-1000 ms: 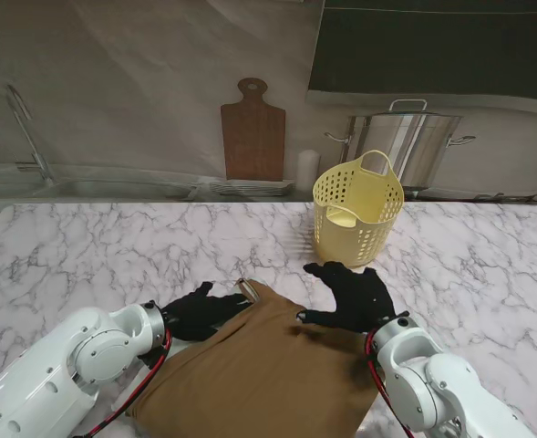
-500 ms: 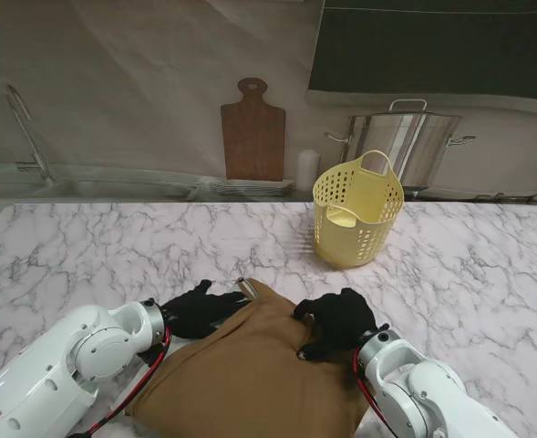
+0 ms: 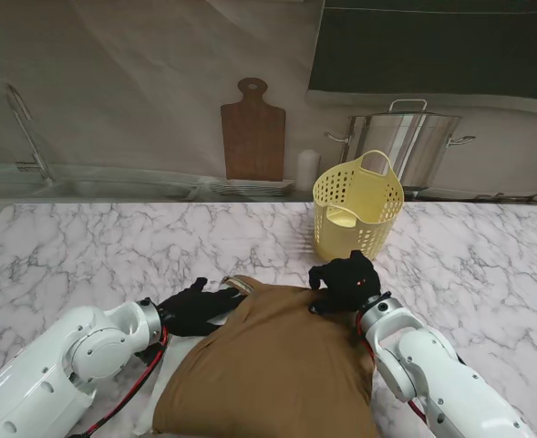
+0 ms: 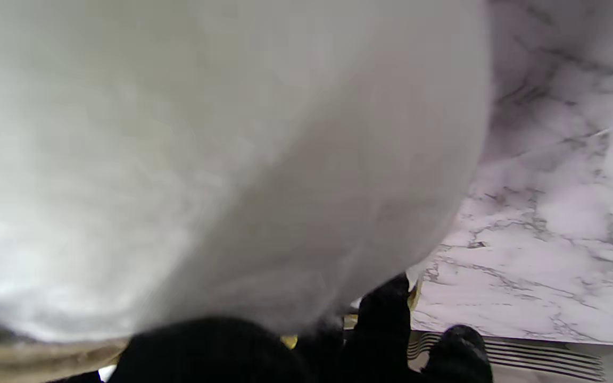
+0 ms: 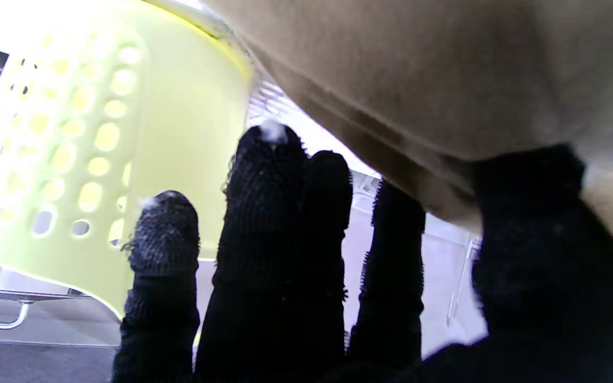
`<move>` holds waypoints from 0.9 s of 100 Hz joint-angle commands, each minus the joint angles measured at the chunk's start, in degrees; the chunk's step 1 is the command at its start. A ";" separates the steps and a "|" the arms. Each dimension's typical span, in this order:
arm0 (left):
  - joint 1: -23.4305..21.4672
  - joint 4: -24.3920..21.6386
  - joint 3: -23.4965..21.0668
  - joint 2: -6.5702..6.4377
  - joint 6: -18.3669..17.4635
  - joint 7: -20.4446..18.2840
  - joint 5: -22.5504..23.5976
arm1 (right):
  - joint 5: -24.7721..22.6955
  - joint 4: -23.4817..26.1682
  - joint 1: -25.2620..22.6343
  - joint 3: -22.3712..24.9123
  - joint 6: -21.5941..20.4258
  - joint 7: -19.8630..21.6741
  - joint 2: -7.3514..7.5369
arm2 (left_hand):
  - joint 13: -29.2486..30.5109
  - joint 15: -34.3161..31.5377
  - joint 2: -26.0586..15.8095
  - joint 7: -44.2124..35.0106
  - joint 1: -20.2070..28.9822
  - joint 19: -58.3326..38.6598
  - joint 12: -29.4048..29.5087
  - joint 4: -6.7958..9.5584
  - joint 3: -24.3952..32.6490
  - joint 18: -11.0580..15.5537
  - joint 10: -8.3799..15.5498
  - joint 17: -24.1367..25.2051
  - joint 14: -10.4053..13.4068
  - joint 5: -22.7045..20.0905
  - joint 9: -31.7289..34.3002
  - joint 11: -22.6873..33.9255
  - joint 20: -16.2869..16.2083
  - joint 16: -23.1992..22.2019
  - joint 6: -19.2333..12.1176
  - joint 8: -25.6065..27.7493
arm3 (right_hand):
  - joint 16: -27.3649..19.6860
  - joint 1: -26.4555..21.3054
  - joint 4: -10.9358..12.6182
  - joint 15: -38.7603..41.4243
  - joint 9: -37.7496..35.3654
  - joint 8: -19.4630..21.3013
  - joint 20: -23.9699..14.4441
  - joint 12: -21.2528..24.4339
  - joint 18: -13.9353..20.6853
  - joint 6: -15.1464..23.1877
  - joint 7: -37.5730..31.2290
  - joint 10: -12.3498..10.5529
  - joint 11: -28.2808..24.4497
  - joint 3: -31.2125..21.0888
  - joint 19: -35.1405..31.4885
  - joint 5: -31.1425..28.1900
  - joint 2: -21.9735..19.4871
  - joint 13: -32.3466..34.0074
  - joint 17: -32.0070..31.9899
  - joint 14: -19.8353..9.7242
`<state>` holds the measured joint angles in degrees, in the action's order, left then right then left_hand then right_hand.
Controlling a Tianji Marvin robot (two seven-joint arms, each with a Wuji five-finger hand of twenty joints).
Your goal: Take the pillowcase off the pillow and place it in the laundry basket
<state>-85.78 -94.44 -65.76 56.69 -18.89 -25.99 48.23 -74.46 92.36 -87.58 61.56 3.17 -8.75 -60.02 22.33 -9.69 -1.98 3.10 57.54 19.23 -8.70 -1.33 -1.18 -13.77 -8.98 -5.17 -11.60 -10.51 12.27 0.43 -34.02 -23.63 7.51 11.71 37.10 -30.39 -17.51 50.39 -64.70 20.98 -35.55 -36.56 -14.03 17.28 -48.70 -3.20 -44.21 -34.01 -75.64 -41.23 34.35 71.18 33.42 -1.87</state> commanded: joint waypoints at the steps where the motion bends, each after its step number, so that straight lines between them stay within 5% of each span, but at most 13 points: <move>1: -1.27 0.12 -0.01 -0.41 -0.32 -1.18 0.34 | 0.53 0.43 -0.77 1.35 -0.88 1.17 0.59 | 0.62 0.16 2.34 -2.92 2.17 -50.51 -0.35 0.18 -0.60 -0.65 1.48 0.49 -0.13 -0.83 -0.48 0.29 0.43 0.54 -3.14 1.79 | -1.20 -10.30 8.29 -3.24 1.16 -0.23 1.31 0.06 -0.17 -0.41 -1.26 -0.92 2.37 -10.26 1.13 1.36 -2.91 -0.90 -1.96 -0.64; 9: -1.77 -0.22 -0.21 -0.40 -0.85 -0.99 0.04 | 0.12 1.95 -2.48 2.81 -2.63 2.55 0.78 | 0.59 0.18 2.50 -3.02 1.64 -50.53 -0.38 0.14 -0.80 -0.70 1.49 0.56 -0.18 -1.07 -0.21 0.34 0.44 0.55 -3.05 1.90 | -3.30 -3.14 8.94 -12.36 7.23 -0.61 2.43 3.97 -1.54 -3.11 3.34 0.32 7.83 -5.79 4.56 3.57 -6.22 -6.22 -4.78 0.07; 17: -1.82 -0.07 0.23 -0.48 -1.23 -1.13 -0.48 | 0.78 3.32 -4.57 4.40 -3.06 3.31 0.70 | 0.58 0.20 2.83 -3.02 0.70 -50.52 -0.37 0.11 -1.00 -0.72 1.40 0.61 -0.22 -1.08 -0.18 0.30 0.45 0.56 -2.96 1.98 | -5.68 4.25 13.41 -23.03 16.18 7.28 3.16 7.94 -2.98 -6.30 17.00 3.08 13.38 -0.97 8.76 3.22 -13.34 -14.76 -9.40 2.40; 29: -0.95 0.68 1.89 -0.76 -1.06 -2.43 -1.21 | 2.63 6.93 -8.51 7.78 -2.87 4.91 0.33 | 0.80 0.13 2.69 -3.06 -0.15 -50.56 -0.49 0.15 -0.87 -0.79 0.94 0.53 -0.36 -1.14 0.75 0.56 0.46 0.54 -2.85 2.12 | -10.13 7.57 14.40 -31.48 27.79 8.10 4.14 11.47 -5.16 -9.93 23.27 6.77 18.26 6.10 13.32 7.63 -17.71 -24.45 -15.42 5.80; 49: 0.73 1.83 4.34 -1.01 0.86 -4.13 -2.09 | 2.58 13.45 -13.71 10.92 -2.58 1.87 -0.37 | 0.59 0.20 2.31 -3.01 -0.66 -50.56 -0.59 0.18 -0.71 -0.74 0.41 0.67 -0.54 -0.99 0.89 0.35 0.46 0.56 -2.26 2.29 | -14.49 11.36 14.51 -37.07 35.40 6.15 4.81 15.84 -6.82 -15.03 30.18 9.66 21.84 8.87 18.12 14.79 -20.12 -31.31 -19.90 8.98; 59: 1.39 1.97 5.35 -1.08 1.72 -4.68 -1.96 | 4.31 14.82 -14.40 9.38 -3.12 -0.58 -0.72 | 0.42 0.22 2.15 -2.95 -0.90 -50.52 -0.62 0.17 -0.74 -0.69 0.31 0.78 -0.53 -0.75 0.70 0.21 0.48 0.55 -1.96 2.34 | -17.48 15.05 14.18 -40.33 39.26 3.86 5.99 19.96 -8.30 -17.90 37.02 10.39 25.20 8.23 22.07 22.64 -20.34 -34.54 -22.21 11.41; 71: 1.85 2.19 6.26 -1.09 1.79 -4.59 -2.24 | 3.60 14.62 -12.90 5.75 -3.80 1.97 -0.27 | 0.31 0.20 2.19 -2.94 -0.93 -50.53 -0.67 0.19 -0.70 -0.59 0.25 0.82 -0.61 -0.60 0.51 0.09 0.46 0.52 -1.74 2.40 | -19.77 19.28 13.61 -42.09 44.72 2.18 6.65 24.88 -9.67 -19.69 44.36 11.59 28.80 5.57 24.21 29.86 -18.44 -36.35 -22.34 13.11; 84: 1.77 2.13 6.35 -1.17 1.38 -4.81 -2.60 | 5.22 12.34 -8.35 1.79 -2.81 10.76 0.34 | 0.22 0.19 2.19 -2.93 -1.08 -50.56 -0.70 0.20 -0.70 -0.49 0.23 0.78 -0.52 -0.49 0.37 0.02 0.43 0.51 -1.75 2.45 | -16.58 18.39 12.93 -37.84 45.55 5.14 3.52 24.64 -8.04 -20.23 46.14 11.02 26.18 2.60 20.50 31.40 -12.74 -31.80 -19.75 10.00; 90: 1.47 1.90 5.91 -1.17 1.36 -4.89 -2.54 | 5.95 10.14 -6.39 -0.18 -2.55 11.47 0.48 | 0.20 0.19 2.25 -2.97 -1.14 -50.54 -0.73 0.20 -0.72 -0.61 0.21 0.82 -0.58 -0.56 0.45 0.03 0.44 0.52 -1.73 2.49 | -11.23 13.51 12.88 -31.31 37.80 8.32 1.04 20.27 -7.33 -17.45 41.12 7.81 20.30 2.50 17.38 28.23 -8.80 -24.49 -16.89 6.76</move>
<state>-82.67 -93.78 -60.56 55.53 -17.07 -28.80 45.48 -69.12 105.68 -95.37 62.15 0.38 6.22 -59.40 21.68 -8.76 -2.00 3.06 56.23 19.22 -8.71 -1.27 -0.89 -13.77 -11.12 -5.16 -13.73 -10.57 12.04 0.12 -34.01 -23.68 9.81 11.71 21.71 -13.20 -3.80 14.23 -22.25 26.51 -31.98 -13.34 -21.49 -0.94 -4.46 6.71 -19.20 -30.80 -55.43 -11.61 21.58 41.98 14.86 7.55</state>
